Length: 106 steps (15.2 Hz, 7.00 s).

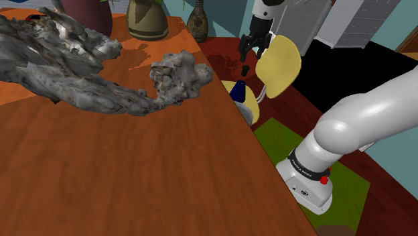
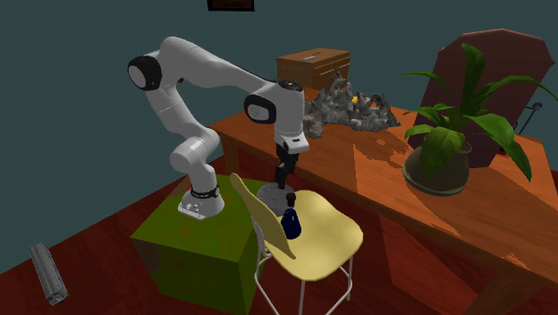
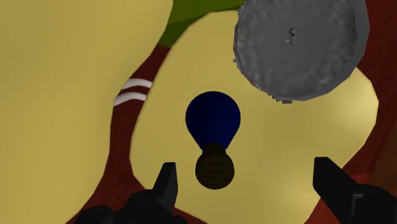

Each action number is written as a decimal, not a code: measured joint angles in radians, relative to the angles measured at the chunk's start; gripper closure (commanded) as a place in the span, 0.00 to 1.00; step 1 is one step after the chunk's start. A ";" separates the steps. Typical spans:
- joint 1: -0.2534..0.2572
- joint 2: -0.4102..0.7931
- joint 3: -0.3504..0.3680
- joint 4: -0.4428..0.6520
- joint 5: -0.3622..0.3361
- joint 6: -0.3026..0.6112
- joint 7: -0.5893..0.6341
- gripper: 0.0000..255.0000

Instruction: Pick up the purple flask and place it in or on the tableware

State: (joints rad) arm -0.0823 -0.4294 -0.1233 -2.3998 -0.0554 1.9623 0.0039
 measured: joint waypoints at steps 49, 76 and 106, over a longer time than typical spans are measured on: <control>-0.010 0.056 -0.021 0.187 -0.003 -0.116 -0.033 1.00; 0.076 -0.267 0.187 0.057 0.092 -0.314 0.218 1.00; 0.080 -0.268 0.197 -0.219 0.100 -0.038 0.217 0.00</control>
State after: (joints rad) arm -0.0022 -0.6977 0.0735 -2.6190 0.0450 1.9243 0.2209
